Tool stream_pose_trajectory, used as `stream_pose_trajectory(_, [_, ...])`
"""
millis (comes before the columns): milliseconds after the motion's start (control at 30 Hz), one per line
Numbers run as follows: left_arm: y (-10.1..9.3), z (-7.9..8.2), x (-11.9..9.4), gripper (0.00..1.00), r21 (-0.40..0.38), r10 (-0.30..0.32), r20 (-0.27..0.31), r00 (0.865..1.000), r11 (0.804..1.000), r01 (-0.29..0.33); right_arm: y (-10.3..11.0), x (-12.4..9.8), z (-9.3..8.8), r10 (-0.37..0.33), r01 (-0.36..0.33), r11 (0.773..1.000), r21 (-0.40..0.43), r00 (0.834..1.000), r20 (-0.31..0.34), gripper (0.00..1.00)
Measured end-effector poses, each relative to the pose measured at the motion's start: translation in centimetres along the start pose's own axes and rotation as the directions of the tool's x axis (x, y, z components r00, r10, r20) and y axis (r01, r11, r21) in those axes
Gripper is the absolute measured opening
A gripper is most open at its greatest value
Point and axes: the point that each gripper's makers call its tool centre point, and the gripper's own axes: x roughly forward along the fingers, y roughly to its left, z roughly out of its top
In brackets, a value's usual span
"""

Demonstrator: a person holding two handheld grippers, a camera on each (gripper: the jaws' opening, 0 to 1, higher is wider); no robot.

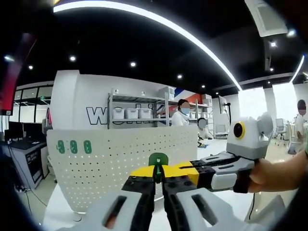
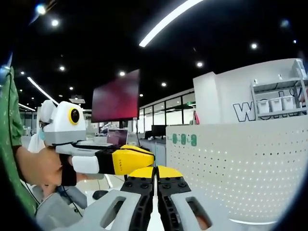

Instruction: Insert the hook assembly into the mounting plate slot until the hook locks in place.

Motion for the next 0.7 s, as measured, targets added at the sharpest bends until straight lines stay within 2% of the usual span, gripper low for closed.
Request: stream_pose_trajectory(700, [0.3,-0.31,0.37,0.03,-0.023,0.004,0.003,1.0,1.0,-0.004,-0.38,0.09,-0.25,-0.005,0.005,1.0,0.02,1.0,-0.007,0.0])
